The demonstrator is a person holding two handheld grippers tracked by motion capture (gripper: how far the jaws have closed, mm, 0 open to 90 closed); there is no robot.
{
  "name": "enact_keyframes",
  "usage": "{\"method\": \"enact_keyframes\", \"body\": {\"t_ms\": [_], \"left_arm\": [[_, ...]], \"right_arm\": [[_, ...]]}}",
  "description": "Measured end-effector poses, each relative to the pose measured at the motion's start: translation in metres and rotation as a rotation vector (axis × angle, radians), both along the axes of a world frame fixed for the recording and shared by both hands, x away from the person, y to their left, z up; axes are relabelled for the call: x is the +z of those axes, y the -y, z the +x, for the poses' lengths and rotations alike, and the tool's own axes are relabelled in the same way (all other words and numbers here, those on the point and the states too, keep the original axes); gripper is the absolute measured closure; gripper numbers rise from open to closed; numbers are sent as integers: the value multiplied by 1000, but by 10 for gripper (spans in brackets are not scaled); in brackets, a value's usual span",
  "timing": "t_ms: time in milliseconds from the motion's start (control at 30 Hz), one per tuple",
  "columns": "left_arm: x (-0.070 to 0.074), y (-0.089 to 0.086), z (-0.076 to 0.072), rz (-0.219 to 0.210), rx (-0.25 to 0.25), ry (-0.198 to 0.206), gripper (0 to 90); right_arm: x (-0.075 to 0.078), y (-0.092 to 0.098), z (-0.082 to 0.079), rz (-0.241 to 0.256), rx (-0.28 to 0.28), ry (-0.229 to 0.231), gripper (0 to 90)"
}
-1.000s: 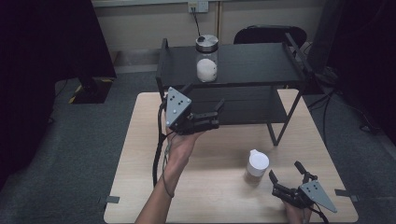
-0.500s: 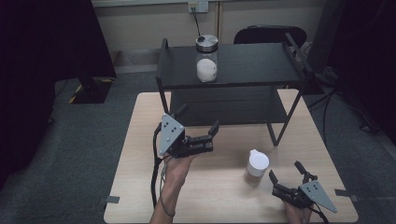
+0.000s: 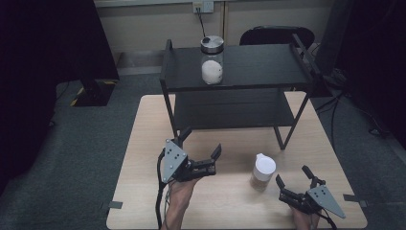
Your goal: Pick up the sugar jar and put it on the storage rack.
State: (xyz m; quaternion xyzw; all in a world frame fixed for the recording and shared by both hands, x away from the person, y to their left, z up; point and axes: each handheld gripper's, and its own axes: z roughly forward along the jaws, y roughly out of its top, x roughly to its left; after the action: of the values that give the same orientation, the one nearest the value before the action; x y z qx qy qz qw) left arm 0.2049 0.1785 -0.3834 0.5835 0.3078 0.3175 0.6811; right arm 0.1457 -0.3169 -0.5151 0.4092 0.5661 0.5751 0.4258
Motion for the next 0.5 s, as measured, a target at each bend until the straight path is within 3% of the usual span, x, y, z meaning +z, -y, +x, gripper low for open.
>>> {"method": "enact_keyframes", "body": {"t_ms": [200,500], "left_arm": [[-19,-1,0,-7,-29,-35,0],[-55,2,-7,9,9,-53,0]], "right_arm": [[0,0,0,0,0,0,15],[0,0,0,0,0,0,15]]}}
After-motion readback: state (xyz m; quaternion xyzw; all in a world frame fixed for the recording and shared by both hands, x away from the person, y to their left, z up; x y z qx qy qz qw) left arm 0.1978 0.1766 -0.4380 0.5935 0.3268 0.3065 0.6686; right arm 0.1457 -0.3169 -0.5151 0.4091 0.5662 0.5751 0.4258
